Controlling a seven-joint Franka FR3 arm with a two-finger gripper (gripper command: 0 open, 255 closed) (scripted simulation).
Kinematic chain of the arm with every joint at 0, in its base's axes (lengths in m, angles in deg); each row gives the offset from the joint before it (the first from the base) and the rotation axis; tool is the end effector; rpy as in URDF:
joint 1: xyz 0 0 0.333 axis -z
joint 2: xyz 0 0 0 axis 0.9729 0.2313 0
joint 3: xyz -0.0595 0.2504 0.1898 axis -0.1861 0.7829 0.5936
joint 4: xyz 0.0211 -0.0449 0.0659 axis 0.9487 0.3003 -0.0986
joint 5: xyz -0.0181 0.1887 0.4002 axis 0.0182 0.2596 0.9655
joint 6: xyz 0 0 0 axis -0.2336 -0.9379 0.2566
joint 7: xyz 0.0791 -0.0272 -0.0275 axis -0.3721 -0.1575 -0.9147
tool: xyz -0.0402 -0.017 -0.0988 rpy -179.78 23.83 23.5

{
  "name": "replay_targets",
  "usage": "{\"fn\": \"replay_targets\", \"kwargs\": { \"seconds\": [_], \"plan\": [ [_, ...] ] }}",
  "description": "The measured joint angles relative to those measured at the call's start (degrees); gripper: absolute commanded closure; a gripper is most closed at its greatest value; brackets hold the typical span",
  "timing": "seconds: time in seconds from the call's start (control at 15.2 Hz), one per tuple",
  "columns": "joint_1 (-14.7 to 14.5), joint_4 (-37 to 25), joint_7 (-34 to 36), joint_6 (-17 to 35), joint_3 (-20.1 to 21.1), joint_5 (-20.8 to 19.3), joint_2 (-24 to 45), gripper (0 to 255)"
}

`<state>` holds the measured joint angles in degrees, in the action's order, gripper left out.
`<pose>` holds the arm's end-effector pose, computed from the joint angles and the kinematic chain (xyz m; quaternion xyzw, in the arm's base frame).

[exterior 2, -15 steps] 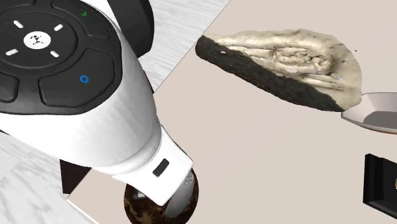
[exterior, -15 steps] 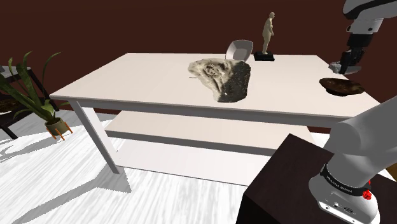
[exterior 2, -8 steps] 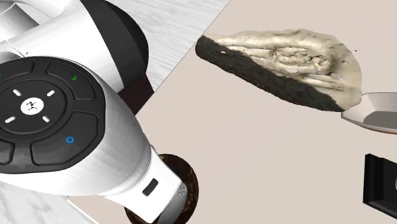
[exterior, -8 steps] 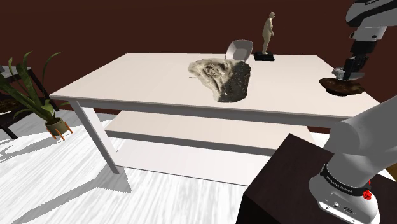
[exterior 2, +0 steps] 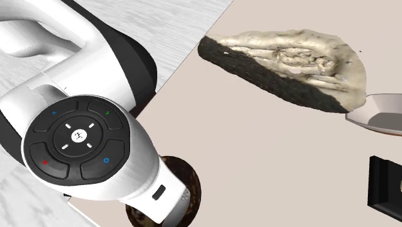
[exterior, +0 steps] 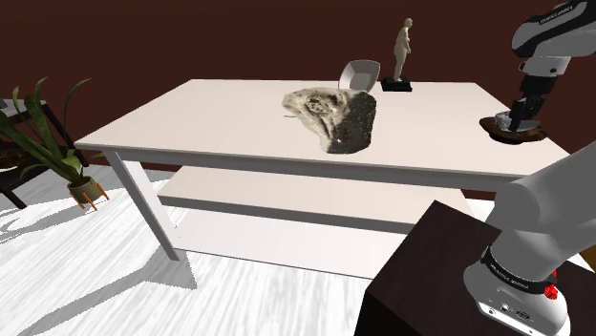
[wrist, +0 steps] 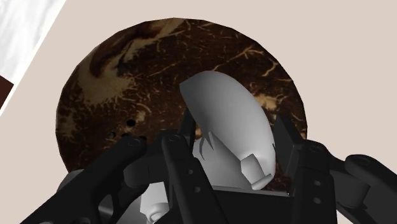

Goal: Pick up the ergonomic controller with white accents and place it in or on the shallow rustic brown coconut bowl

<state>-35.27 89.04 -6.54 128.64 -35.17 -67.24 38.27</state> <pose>0.1617 -0.4821 0.4352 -0.9850 0.1597 0.0448 0.0477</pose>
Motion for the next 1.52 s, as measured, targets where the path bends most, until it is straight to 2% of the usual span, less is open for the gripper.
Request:
{"fn": "replay_targets", "kwargs": {
  "seconds": [0.4, 0.46, 0.86, 1.19, 1.52],
  "plan": [
    [-0.02, 0.31, -0.01, 0.53, -0.06, 0.05, 0.21, 255],
    [-0.02, 0.31, -0.01, 0.54, -0.06, 0.05, 0.21, 0],
    [-0.02, 0.31, -0.01, 0.54, -0.06, 0.05, 0.2, 0],
    [-0.33, -5.79, -0.1, -5.83, 0.57, 0.42, -0.18, 0],
    [-0.39, -6.59, -0.09, -6.74, 0.68, 0.47, -0.22, 0]
  ]
}}
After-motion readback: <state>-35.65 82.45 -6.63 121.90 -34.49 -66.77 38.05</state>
